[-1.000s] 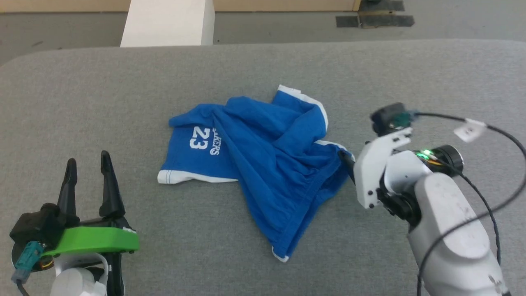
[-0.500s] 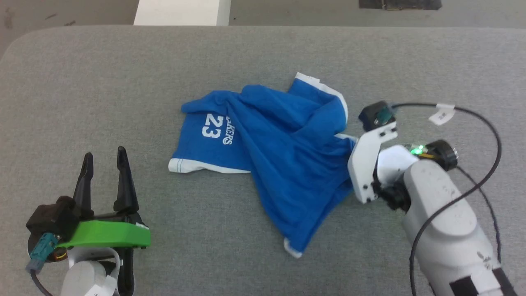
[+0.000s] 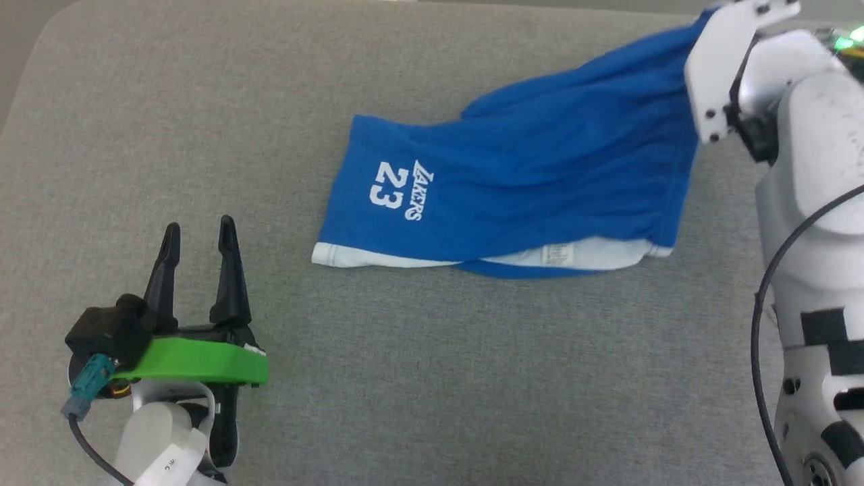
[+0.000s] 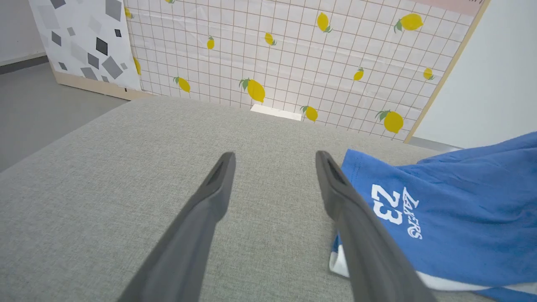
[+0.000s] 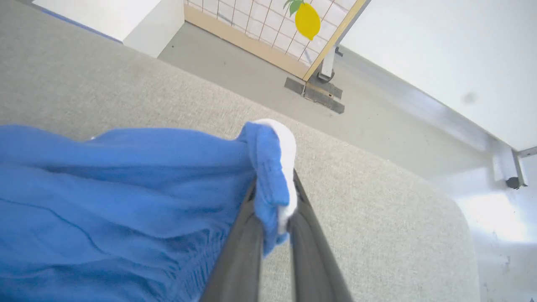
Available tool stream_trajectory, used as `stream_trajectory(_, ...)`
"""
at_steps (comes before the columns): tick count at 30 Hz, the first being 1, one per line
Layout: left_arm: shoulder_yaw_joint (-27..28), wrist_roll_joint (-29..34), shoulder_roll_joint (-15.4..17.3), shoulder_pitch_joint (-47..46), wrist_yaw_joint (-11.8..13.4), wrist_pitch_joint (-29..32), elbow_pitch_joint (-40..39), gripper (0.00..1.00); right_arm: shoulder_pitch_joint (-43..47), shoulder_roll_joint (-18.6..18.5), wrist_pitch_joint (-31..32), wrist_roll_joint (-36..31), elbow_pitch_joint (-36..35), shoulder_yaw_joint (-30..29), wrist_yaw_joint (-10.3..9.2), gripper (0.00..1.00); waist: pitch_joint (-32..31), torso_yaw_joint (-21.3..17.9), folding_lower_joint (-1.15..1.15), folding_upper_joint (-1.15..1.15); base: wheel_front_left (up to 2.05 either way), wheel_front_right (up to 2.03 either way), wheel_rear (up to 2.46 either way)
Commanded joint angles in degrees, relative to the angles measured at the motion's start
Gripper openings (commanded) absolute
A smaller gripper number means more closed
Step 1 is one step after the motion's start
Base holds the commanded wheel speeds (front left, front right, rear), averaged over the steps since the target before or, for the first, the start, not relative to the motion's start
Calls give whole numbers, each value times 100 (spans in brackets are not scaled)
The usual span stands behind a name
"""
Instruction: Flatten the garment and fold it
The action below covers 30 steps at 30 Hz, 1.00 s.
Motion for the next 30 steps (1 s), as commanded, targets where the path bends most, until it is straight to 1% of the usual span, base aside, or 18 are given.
stream_trajectory(1,-17,-46,61,-96,-38,-26,8,100,-74,23,-136,-47,61,-54,-9,0,68,72,-1,0,0,0,0)
stream_trajectory(2,-23,-50,70,-102,-38,-26,16,100,-103,32,-216,-72,108,-86,-9,20,60,71,-1,0,0,0,0)
stream_trajectory(3,-25,-44,78,-104,-38,-26,32,100,-121,43,-328,-93,147,-157,-9,100,35,59,-1,0,0,0,0)
stream_trajectory(9,-14,21,81,-32,-39,-26,108,100,101,153,-991,53,122,-864,-9,100,-350,-83,-1,0,0,0,0)
stream_trajectory(11,24,66,73,44,-39,-26,119,100,286,186,-1323,228,40,-945,-9,100,-521,-163,-1,0,0,0,0)
stream_trajectory(13,63,133,60,133,-39,-26,124,100,535,203,-1855,571,-91,-755,-9,100,-704,-253,-1,0,0,0,0)
stream_trajectory(15,99,210,45,229,-38,-26,117,100,893,207,-2389,1051,-275,-513,-9,100,-904,-351,-1,0,0,0,0)
stream_trajectory(16,114,281,39,310,-28,-26,113,100,1188,208,-2662,1400,-429,-381,-9,100,-1027,-414,-1,0,0,0,0)
stream_trajectory(17,133,310,36,358,-12,-26,108,100,1348,209,-2752,1499,-517,-288,-9,100,-1074,-462,-1,0,0,0,0)
stream_trajectory(18,148,358,26,435,12,-26,99,100,1702,209,-2897,1607,-732,-55,-9,100,-1152,-519,-1,0,0,0,0)
stream_trajectory(19,147,380,21,470,15,-26,103,100,1893,209,-2975,1753,-845,-19,-9,100,-1207,-544,-1,0,0,0,0)
stream_trajectory(21,153,442,5,596,47,-26,99,100,2551,210,-3146,1984,-1268,134,-9,100,-1341,-650,-1,0,0,0,0)
stream_trajectory(25,152,487,-26,804,110,-26,120,100,3743,210,-3237,2452,-1922,368,-9,100,-1496,-813,-1,0,0,0,0)
stream_trajectory(30,102,482,-48,955,170,-9,296,100,4896,211,-3362,2922,-2491,297,-9,100,-1600,-960,-1,0,0,0,0)
